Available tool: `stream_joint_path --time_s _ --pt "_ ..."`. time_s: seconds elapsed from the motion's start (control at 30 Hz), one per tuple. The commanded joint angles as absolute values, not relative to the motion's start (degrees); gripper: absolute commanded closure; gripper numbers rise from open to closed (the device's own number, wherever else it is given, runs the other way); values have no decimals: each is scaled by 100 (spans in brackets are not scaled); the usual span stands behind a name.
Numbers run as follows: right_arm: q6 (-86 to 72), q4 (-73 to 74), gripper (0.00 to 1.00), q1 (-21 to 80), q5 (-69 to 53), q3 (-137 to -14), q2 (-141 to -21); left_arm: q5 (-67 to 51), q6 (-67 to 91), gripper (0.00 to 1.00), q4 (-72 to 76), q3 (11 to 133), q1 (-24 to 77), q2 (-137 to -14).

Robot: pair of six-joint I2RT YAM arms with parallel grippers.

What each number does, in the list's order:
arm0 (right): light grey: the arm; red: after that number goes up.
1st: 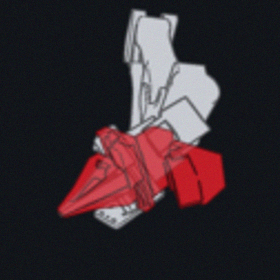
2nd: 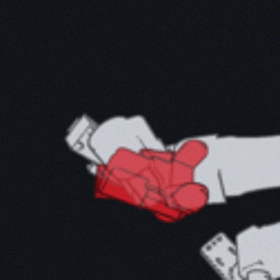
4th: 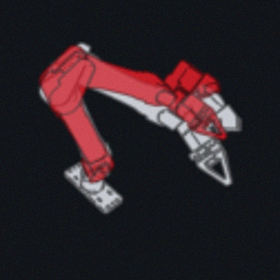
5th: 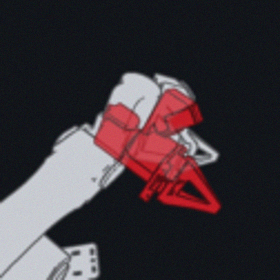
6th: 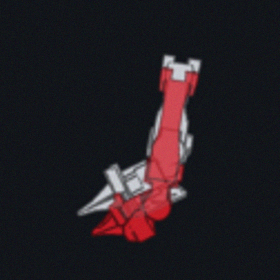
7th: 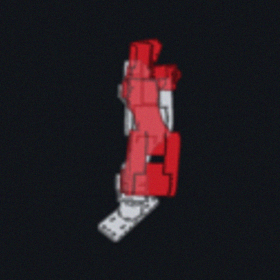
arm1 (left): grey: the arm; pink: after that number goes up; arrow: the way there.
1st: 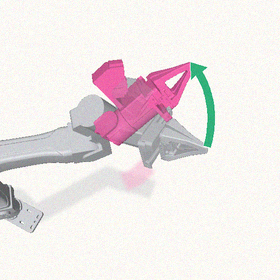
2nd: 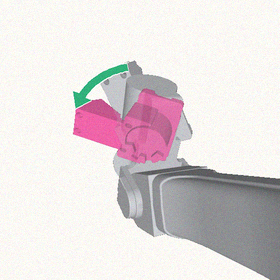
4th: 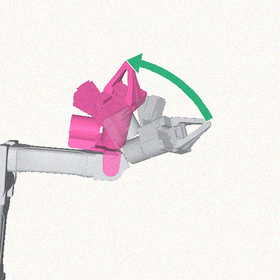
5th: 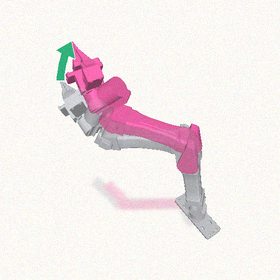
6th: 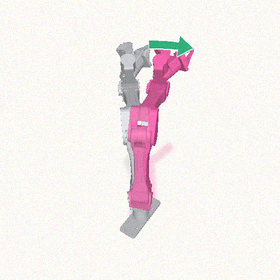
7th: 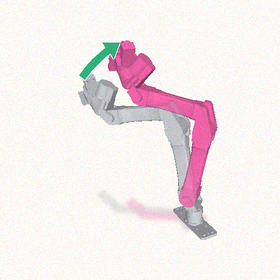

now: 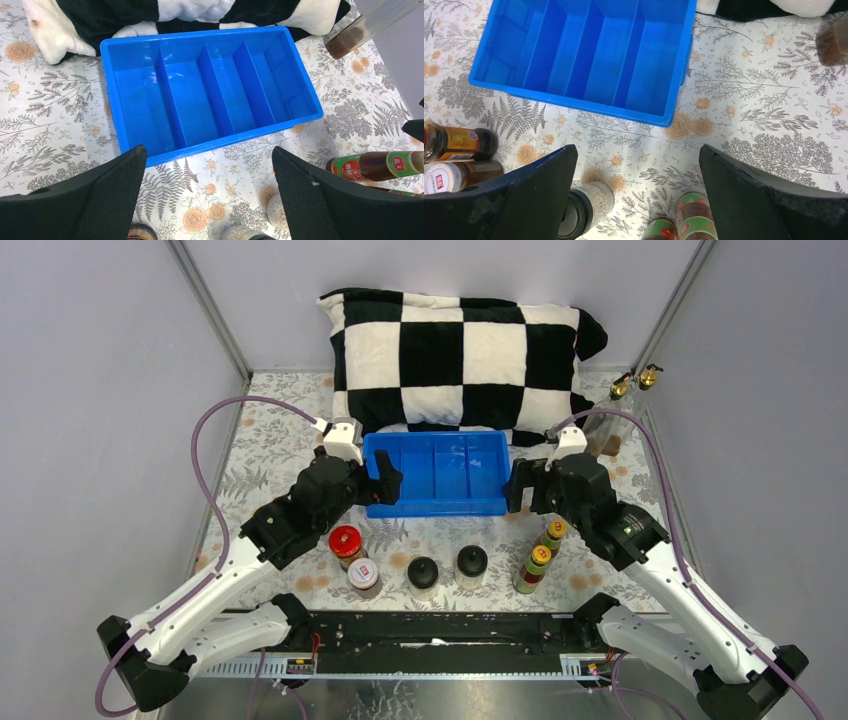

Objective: Organize the condiment bottles
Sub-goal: Pick up the bottle from the center of the board.

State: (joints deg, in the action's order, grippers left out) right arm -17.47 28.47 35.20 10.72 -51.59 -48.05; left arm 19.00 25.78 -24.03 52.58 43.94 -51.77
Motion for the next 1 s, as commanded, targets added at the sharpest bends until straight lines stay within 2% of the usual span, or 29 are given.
stream_joint_path --time_s 0.0,0.6,0.73,0.9,0.97 --pt "-1886 3008 0 3542 1470 -5221 -4714 1921 2590 1 -2335 5247 4410 -5094" --pt "-2162 3630 0 3455 2577 -5439 -4710 2086 2833 1 -2229 5147 4333 -5035" --pt "-2162 3570 0 2976 2417 -5428 -4724 2085 2843 1 -2182 5085 4333 -5020" --pt "-2070 3414 0 1784 1375 -5301 -4743 2060 2807 1 -2195 5106 4315 -5042" --pt "-2103 3414 0 1673 1386 -5264 -4843 2067 2804 1 -2182 5087 4302 -5050"
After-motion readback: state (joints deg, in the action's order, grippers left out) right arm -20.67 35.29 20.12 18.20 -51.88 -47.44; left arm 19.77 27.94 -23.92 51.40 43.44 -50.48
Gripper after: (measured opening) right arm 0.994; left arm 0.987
